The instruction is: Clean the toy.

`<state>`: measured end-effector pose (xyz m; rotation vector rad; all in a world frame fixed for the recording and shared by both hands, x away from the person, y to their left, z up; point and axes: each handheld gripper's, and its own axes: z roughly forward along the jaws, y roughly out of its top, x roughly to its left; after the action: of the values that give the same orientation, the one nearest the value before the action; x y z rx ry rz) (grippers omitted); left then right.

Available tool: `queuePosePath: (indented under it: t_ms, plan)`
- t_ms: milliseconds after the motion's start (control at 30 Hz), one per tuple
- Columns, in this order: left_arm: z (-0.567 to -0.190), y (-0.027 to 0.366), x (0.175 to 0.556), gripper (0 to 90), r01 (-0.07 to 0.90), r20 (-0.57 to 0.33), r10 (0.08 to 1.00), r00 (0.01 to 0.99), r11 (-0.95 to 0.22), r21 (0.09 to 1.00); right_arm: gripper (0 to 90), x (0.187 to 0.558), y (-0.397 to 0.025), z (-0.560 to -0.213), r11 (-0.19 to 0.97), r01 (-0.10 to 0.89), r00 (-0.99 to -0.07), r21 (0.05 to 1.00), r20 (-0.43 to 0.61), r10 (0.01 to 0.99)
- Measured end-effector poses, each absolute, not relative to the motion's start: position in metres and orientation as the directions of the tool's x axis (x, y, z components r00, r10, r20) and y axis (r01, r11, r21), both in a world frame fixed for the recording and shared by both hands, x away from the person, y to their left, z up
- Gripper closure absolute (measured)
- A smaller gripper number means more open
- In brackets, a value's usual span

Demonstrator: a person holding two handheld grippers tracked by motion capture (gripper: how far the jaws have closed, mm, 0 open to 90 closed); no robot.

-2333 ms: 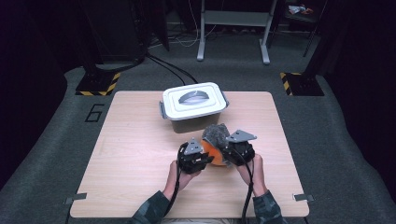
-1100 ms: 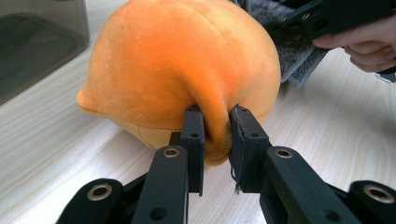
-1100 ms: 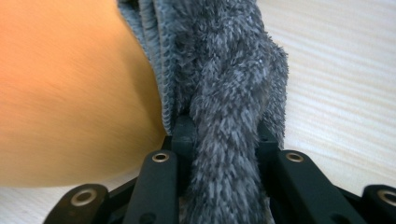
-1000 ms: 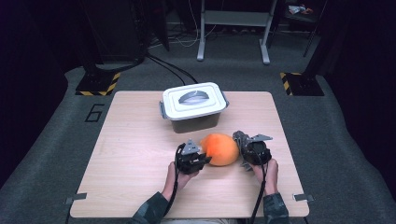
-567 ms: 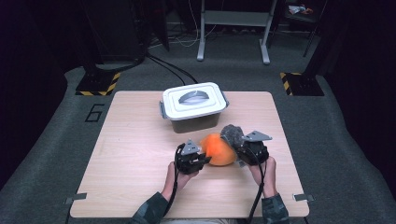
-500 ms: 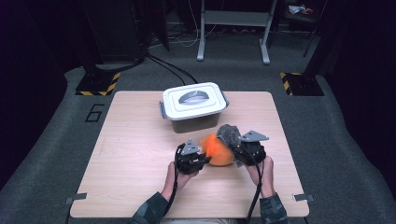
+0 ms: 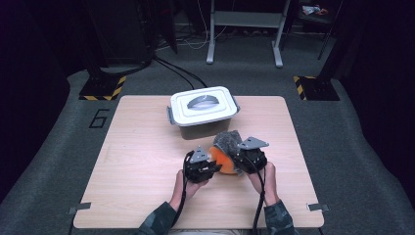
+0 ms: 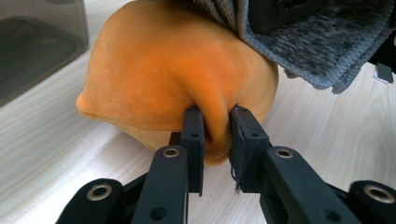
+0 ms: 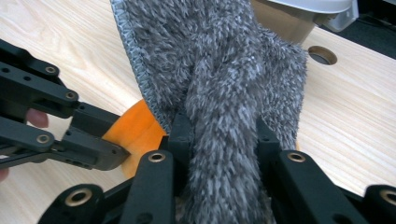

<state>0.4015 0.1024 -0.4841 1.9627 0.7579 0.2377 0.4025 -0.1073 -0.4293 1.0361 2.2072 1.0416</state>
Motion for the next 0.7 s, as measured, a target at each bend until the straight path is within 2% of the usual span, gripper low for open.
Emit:
queuePosePath:
  t_ms: [233,700]
  plan:
    - [-0.485,0.102,0.401,76.8,0.405,-0.142,0.602,0.785,-0.326,0.854,69.0,0.405,-0.120,-0.433,0.418,0.450,-0.551,0.789,-0.124,0.825]
    - [-0.487,0.101,0.401,76.8,0.410,-0.147,0.602,0.785,-0.326,0.852,69.3,0.416,-0.161,-0.459,0.319,0.556,-0.445,0.768,-0.049,0.894]
